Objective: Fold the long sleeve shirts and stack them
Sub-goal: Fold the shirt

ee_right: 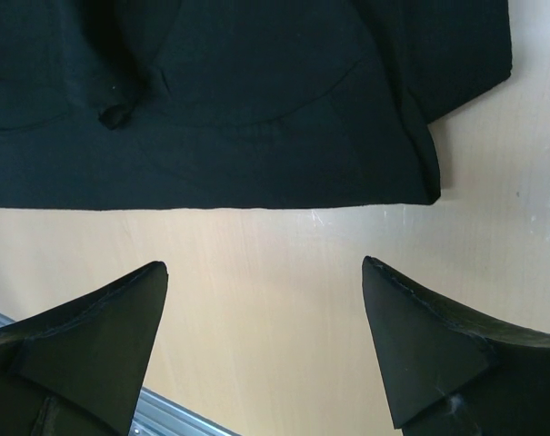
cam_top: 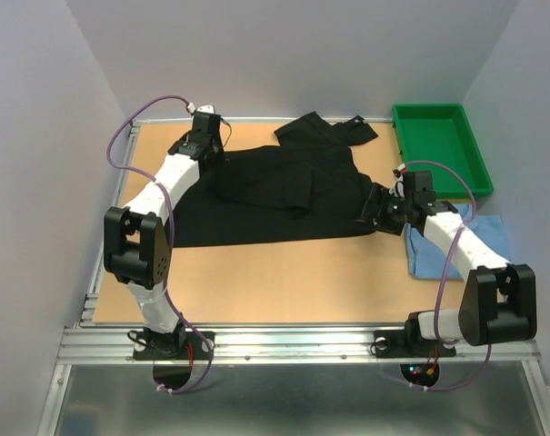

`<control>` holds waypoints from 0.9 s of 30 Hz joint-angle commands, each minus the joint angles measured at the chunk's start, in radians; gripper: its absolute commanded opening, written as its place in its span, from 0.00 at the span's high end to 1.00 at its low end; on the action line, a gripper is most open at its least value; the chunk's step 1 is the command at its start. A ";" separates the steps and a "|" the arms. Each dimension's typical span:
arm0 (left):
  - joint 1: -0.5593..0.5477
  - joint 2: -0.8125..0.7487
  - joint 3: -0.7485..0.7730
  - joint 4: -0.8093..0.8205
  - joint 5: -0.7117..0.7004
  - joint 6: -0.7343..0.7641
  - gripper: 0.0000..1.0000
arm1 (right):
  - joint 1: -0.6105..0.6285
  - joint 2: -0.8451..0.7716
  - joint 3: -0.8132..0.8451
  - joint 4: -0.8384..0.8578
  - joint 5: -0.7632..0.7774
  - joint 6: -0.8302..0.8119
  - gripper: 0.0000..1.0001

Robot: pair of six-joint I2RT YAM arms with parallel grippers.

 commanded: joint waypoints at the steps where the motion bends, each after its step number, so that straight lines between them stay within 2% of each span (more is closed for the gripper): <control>1: 0.003 -0.028 0.026 0.020 -0.002 0.013 1.00 | 0.013 0.021 0.069 0.078 -0.029 -0.014 0.08; 6: 0.014 0.021 0.105 0.063 -0.050 0.086 1.00 | 0.026 0.044 0.064 0.098 -0.031 -0.017 0.08; 8: 0.014 0.044 0.180 0.075 -0.055 0.134 1.00 | 0.027 0.054 0.066 0.102 -0.031 -0.020 0.08; 19: -0.033 0.142 0.338 0.255 0.082 0.336 1.00 | 0.035 0.073 0.058 0.162 -0.023 0.009 0.10; 24: -0.072 0.199 0.402 0.282 0.070 0.390 1.00 | 0.036 0.063 0.055 0.170 -0.019 0.017 0.10; 27: -0.092 0.259 0.502 0.284 0.048 0.402 1.00 | 0.036 0.049 0.056 0.170 -0.016 0.020 0.10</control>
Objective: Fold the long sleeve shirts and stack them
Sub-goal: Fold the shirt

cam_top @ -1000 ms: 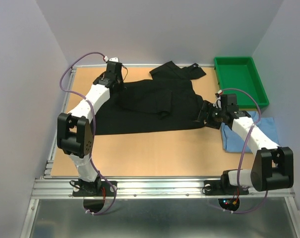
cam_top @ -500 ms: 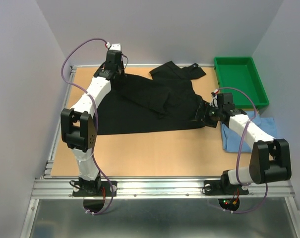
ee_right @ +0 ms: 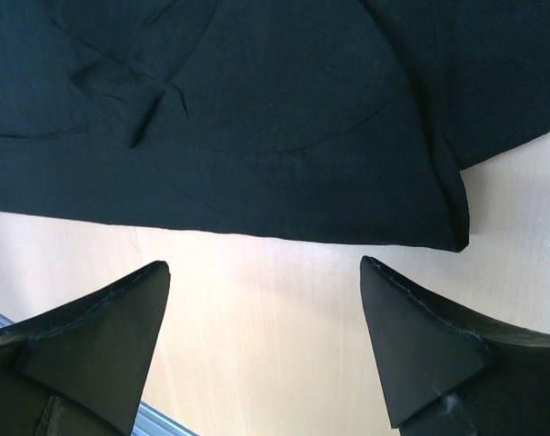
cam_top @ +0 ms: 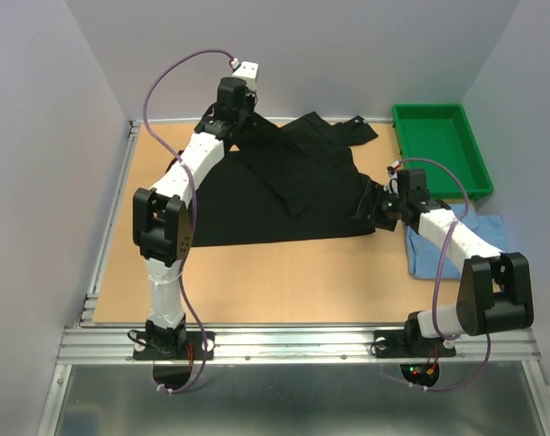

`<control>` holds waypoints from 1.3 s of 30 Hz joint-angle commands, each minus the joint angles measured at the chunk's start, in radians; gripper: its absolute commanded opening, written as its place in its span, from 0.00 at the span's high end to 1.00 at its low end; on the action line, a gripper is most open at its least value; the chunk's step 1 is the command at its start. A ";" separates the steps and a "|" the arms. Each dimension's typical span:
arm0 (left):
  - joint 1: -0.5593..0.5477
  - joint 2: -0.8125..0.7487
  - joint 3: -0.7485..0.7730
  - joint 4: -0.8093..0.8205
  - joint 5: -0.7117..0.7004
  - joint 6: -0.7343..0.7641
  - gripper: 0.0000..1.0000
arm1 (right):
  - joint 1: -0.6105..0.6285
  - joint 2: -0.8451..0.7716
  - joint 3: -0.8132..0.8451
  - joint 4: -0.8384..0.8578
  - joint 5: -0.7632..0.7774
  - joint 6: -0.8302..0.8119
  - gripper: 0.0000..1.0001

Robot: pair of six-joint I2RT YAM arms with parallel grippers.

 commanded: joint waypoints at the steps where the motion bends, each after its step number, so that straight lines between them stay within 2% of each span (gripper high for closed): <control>1: -0.026 0.040 0.142 0.064 -0.010 0.056 1.00 | 0.011 -0.030 0.054 0.053 0.002 0.008 0.10; 8: -0.080 0.112 0.257 0.085 -0.026 0.077 1.00 | 0.012 -0.059 0.043 0.053 0.005 0.016 0.11; 12: -0.083 0.125 0.265 0.122 -0.056 0.098 1.00 | 0.011 -0.084 0.031 0.055 0.013 0.021 0.11; 17: -0.085 0.143 0.358 0.121 -0.061 0.111 1.00 | 0.012 -0.105 0.023 0.052 0.014 0.025 0.11; 24: -0.095 0.132 0.338 0.165 -0.040 0.117 1.00 | 0.012 -0.131 0.004 0.053 0.019 0.028 0.11; 30: -0.106 0.067 0.227 0.165 -0.021 0.129 1.00 | 0.012 -0.148 -0.010 0.052 0.016 0.028 0.11; 33: -0.112 0.011 0.113 0.167 0.002 0.151 1.00 | 0.012 -0.157 -0.015 0.052 0.011 0.027 0.11; 37: -0.124 -0.153 -0.129 0.214 0.061 0.221 1.00 | 0.011 -0.170 -0.024 0.052 0.004 0.025 0.11; 39: -0.132 -0.208 -0.201 0.213 0.078 0.253 1.00 | 0.012 -0.176 -0.030 0.052 0.005 0.022 0.11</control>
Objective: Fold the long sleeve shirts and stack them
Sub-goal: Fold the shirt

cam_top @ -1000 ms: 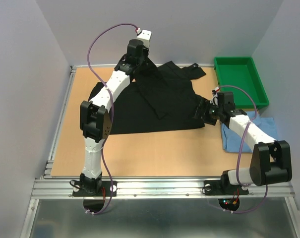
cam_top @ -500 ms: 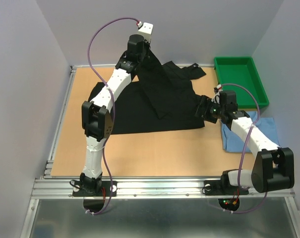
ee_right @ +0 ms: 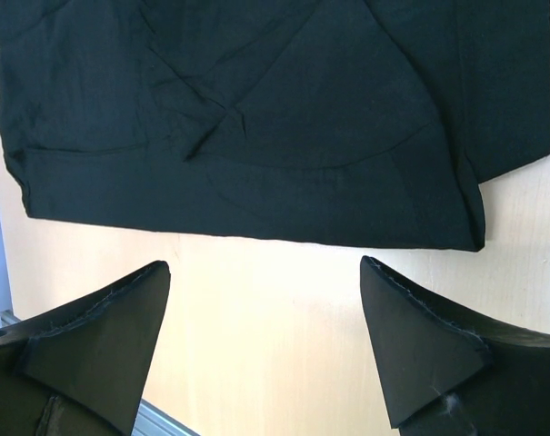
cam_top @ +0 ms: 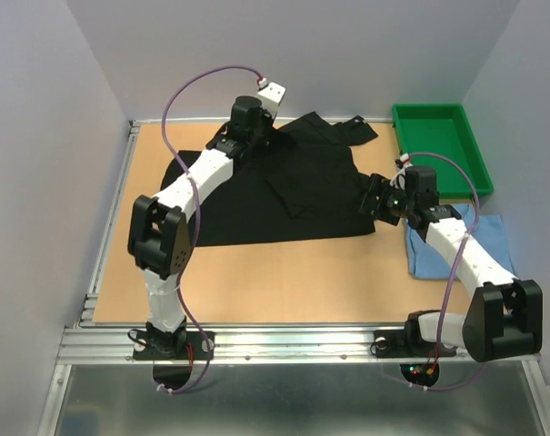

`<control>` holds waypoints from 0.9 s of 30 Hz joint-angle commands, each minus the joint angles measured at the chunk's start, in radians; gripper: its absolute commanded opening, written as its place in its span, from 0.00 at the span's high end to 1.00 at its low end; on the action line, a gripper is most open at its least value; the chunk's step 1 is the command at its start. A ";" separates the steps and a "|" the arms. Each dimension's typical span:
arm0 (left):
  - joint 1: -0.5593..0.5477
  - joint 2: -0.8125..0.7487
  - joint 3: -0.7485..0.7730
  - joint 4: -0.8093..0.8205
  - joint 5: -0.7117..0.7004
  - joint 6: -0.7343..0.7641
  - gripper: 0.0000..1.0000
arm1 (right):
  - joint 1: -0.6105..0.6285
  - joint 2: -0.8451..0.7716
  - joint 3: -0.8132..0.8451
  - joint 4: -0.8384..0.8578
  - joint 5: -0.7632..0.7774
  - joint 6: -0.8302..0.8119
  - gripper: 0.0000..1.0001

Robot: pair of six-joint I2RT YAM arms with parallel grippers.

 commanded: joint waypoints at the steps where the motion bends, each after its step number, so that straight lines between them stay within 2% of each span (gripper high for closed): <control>1: -0.021 -0.236 -0.145 0.078 0.071 0.088 1.00 | 0.005 -0.033 -0.026 0.034 -0.003 -0.006 0.11; 9: -0.058 -0.558 -0.512 0.061 0.091 0.090 1.00 | 0.007 -0.042 -0.045 0.035 -0.014 -0.002 0.11; 15: -0.124 -0.661 -0.725 -0.004 0.067 0.025 0.99 | 0.005 -0.038 -0.065 0.036 -0.014 -0.006 0.11; 21: -0.196 -0.749 -0.891 -0.054 0.053 -0.154 0.81 | 0.007 -0.021 -0.060 0.037 -0.018 -0.006 0.11; 22: -0.196 -0.776 -0.917 -0.065 0.018 -0.214 0.67 | 0.007 -0.021 -0.059 0.039 -0.020 -0.005 0.11; 23: -0.197 -0.793 -0.931 -0.082 0.004 -0.269 0.59 | 0.007 -0.021 -0.056 0.039 -0.021 -0.005 0.11; 24: -0.197 -0.810 -0.942 -0.091 -0.001 -0.300 0.55 | 0.007 -0.022 -0.056 0.039 -0.021 -0.006 0.11; 25: -0.197 -0.842 -0.956 -0.102 -0.017 -0.334 0.43 | 0.005 -0.022 -0.056 0.039 -0.020 -0.009 0.11; 27: -0.196 -0.871 -0.968 -0.132 -0.034 -0.473 0.35 | 0.007 -0.018 -0.059 0.039 -0.023 -0.010 0.11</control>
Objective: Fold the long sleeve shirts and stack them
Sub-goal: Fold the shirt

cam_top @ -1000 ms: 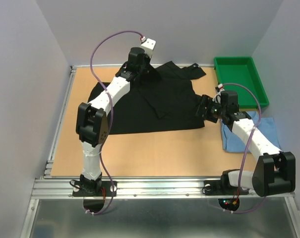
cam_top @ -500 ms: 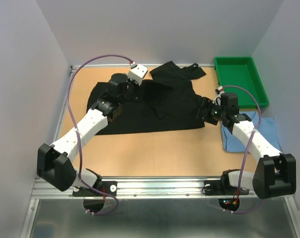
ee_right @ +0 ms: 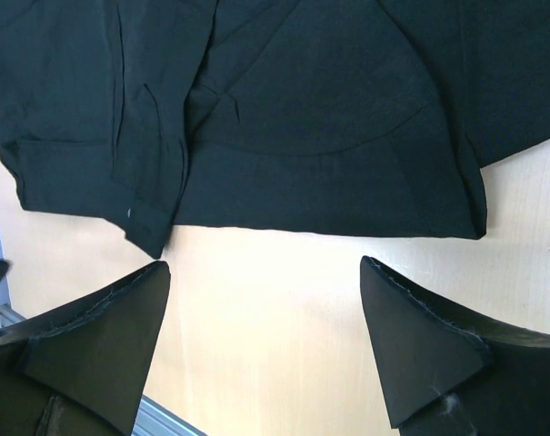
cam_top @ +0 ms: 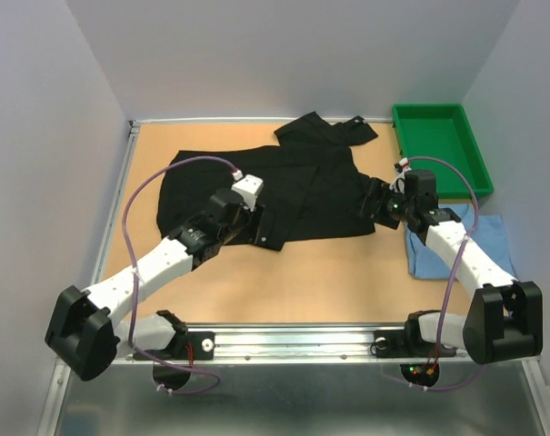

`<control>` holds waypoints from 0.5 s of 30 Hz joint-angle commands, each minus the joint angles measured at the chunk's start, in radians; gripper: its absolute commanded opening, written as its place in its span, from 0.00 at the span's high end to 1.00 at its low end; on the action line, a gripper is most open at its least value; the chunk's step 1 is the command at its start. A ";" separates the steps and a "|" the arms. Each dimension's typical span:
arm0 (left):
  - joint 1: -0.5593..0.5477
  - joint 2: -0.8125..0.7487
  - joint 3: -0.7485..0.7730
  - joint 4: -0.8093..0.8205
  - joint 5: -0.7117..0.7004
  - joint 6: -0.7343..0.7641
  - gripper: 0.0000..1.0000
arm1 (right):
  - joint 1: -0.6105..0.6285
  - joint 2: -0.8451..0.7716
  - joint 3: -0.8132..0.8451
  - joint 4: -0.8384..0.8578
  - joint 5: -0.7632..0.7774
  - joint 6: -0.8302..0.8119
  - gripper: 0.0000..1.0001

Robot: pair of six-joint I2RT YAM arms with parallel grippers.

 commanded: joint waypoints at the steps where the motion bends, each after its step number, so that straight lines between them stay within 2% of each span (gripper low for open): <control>1: 0.008 -0.124 -0.014 -0.033 -0.089 -0.366 0.27 | 0.005 -0.001 -0.025 0.036 -0.018 -0.011 0.11; 2: 0.008 -0.130 -0.016 -0.048 -0.106 -0.425 0.25 | 0.007 -0.001 -0.027 0.036 -0.024 -0.010 0.11; 6: 0.022 -0.092 -0.025 -0.097 -0.129 -0.696 0.24 | 0.008 0.007 -0.030 0.037 -0.029 -0.011 0.11; 9: 0.048 -0.003 -0.046 -0.081 -0.098 -0.817 0.28 | 0.008 0.013 -0.028 0.039 -0.038 -0.013 0.11; 15: 0.060 0.111 -0.071 -0.013 -0.087 -0.896 0.35 | 0.008 0.007 -0.042 0.040 -0.047 -0.022 0.11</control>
